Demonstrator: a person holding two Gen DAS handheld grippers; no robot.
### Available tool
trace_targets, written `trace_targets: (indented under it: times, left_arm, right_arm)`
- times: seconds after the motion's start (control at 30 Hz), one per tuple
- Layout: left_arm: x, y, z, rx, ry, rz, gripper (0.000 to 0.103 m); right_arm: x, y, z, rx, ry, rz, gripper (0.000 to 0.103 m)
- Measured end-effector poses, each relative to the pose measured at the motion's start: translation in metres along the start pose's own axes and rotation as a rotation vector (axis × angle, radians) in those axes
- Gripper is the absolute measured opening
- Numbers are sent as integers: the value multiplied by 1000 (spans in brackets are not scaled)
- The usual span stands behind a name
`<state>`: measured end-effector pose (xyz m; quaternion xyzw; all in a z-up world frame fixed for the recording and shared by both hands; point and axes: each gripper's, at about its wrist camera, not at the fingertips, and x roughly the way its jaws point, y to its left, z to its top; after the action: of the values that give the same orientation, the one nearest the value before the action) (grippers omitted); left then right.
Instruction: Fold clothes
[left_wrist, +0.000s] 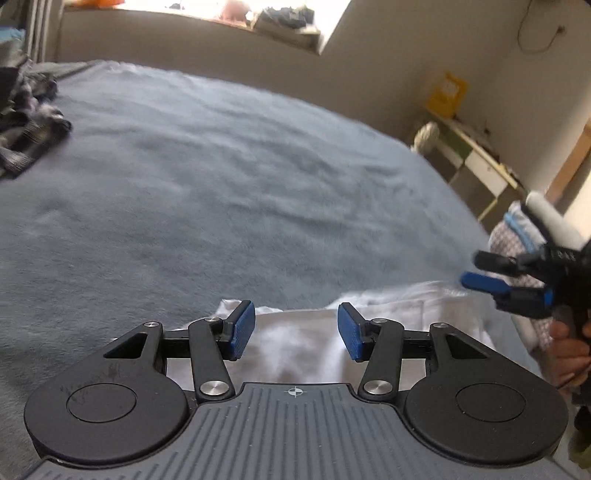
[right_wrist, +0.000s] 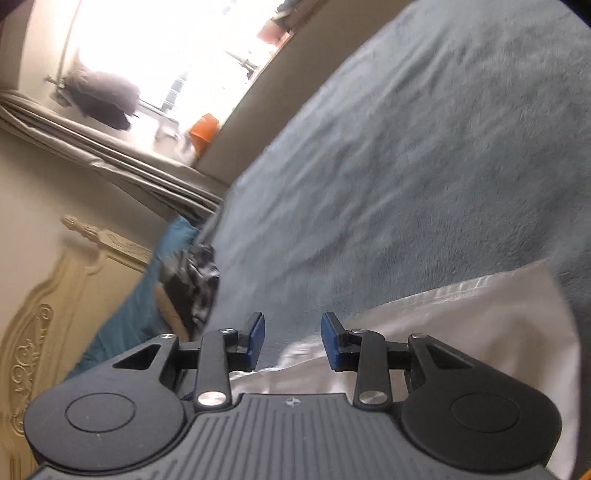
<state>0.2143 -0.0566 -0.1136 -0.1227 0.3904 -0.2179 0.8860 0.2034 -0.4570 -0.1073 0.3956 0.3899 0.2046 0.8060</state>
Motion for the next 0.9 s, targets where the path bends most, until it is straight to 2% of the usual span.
trace_targets:
  times: [0.17, 0.3, 0.43, 0.47, 0.53, 0.6, 0.67, 0.7, 0.8, 0.87, 0.9]
  left_arm:
    - [-21, -5, -9, 20, 11, -18, 50]
    - [-26, -15, -22, 76, 62, -16, 50]
    - [-19, -22, -37, 141, 103, 27, 50]
    - [-18, -22, -40, 150, 109, 42, 50]
    - [-18, -22, -42, 156, 114, 70, 50]
    - [-23, -21, -43, 153, 108, 85, 50]
    - [-32, -17, -42, 141, 85, 99, 51]
    - [-37, -14, -41, 133, 70, 107, 51]
    - [-33, 10, -39, 38, 79, 88, 54]
    - [-29, 27, -37, -35, 92, 69, 65]
    - [-27, 36, -36, -72, 98, 60, 67]
  right_arm:
    - [-33, 9, -3, -29, 27, 56, 37]
    - [-31, 12, -10, -54, 170, 79, 38]
    - [10, 2, -19, -57, 347, -27, 38]
    - [20, -3, -19, -51, 357, -54, 38]
    - [36, -11, -12, -52, 321, -116, 37]
    - [34, -20, 1, -3, 193, -154, 38]
    - [24, -21, 9, 59, 101, -97, 38]
    - [20, -15, 10, 56, 86, -49, 38]
    - [16, 12, 3, -28, 130, 37, 38]
    - [14, 18, -7, -15, 164, 73, 38]
    - [11, 20, -12, 1, 174, 90, 38]
